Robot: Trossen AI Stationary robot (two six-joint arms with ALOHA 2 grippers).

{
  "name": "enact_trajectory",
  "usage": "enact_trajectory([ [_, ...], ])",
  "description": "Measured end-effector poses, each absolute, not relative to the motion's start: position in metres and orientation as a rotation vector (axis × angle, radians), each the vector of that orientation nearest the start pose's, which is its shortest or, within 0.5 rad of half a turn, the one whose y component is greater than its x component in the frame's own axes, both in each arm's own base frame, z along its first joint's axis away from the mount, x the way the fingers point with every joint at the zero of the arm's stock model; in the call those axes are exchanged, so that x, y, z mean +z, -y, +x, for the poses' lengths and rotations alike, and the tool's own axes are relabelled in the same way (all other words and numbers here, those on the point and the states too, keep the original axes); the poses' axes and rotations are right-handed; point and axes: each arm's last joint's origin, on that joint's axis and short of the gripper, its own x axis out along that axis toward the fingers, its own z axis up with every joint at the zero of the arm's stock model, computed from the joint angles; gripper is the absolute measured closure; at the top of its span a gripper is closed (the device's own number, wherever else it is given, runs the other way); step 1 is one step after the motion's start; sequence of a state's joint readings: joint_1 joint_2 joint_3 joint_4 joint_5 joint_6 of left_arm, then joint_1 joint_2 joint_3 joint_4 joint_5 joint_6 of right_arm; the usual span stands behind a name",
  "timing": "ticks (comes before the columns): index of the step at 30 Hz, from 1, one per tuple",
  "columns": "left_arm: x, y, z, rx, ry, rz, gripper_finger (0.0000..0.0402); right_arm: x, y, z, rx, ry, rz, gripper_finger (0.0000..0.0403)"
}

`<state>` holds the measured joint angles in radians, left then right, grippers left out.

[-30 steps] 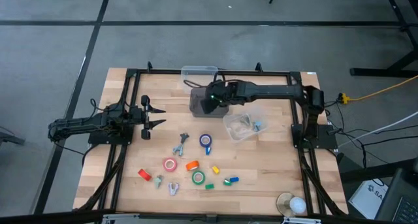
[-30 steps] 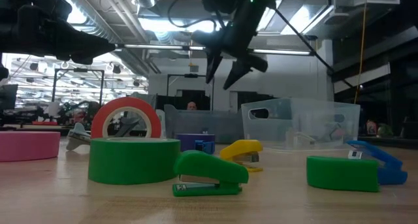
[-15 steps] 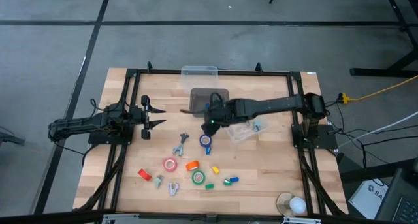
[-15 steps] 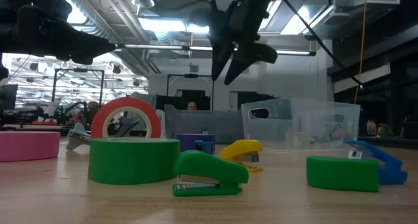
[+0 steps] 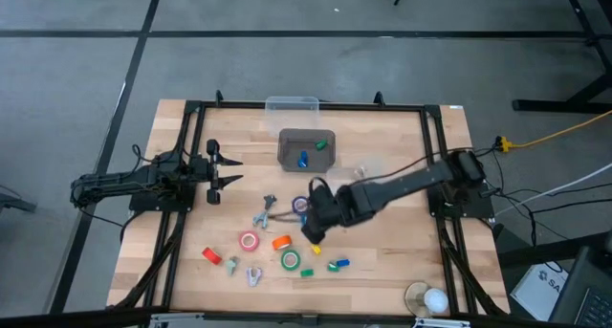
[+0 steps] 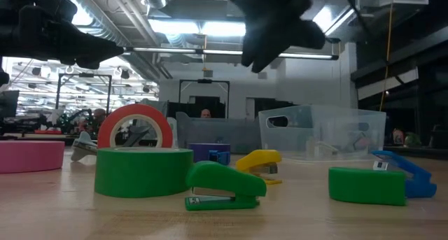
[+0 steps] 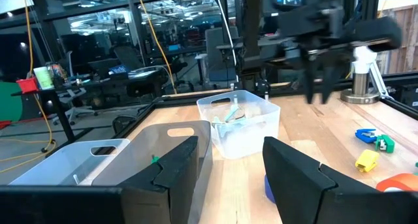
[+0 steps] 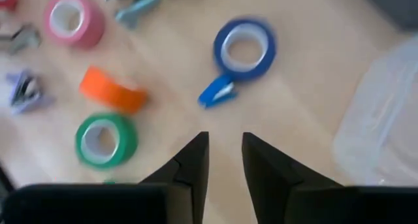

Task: Pick and place Stapler, Stapler remover, tape
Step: Put the blue stapler into the black bin

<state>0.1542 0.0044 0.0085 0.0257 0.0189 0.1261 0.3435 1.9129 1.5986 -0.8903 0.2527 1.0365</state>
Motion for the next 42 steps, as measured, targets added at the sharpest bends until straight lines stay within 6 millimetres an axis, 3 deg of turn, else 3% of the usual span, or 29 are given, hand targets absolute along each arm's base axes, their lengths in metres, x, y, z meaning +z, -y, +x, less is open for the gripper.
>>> enact_trajectory([
  [11,0.169,-0.014,0.096,0.137,0.021,0.128,0.0233,0.243,-0.201,0.335,-0.411,-1.115,0.547,0.0318],
  [19,0.168,-0.014,0.096,0.137,0.021,0.128,0.0233,0.236,-0.242,0.300,-0.229,-1.209,0.292,0.0318],
  [25,0.168,-0.014,0.096,0.137,0.021,0.128,0.0233,0.195,-0.252,0.276,-0.124,-1.219,0.028,0.0318],
  [30,0.168,-0.014,0.096,0.137,0.021,0.128,0.0233,0.169,-0.257,0.263,-0.042,-1.195,-0.062,0.0318],
  [34,0.168,-0.014,0.096,0.137,0.021,0.128,0.0233,0.164,-0.267,0.256,0.056,-1.145,-0.141,0.0318],
  [42,0.168,-0.014,0.096,0.137,0.021,0.128,0.0233,0.166,-0.279,0.242,0.029,-1.024,-0.299,0.0318],
])
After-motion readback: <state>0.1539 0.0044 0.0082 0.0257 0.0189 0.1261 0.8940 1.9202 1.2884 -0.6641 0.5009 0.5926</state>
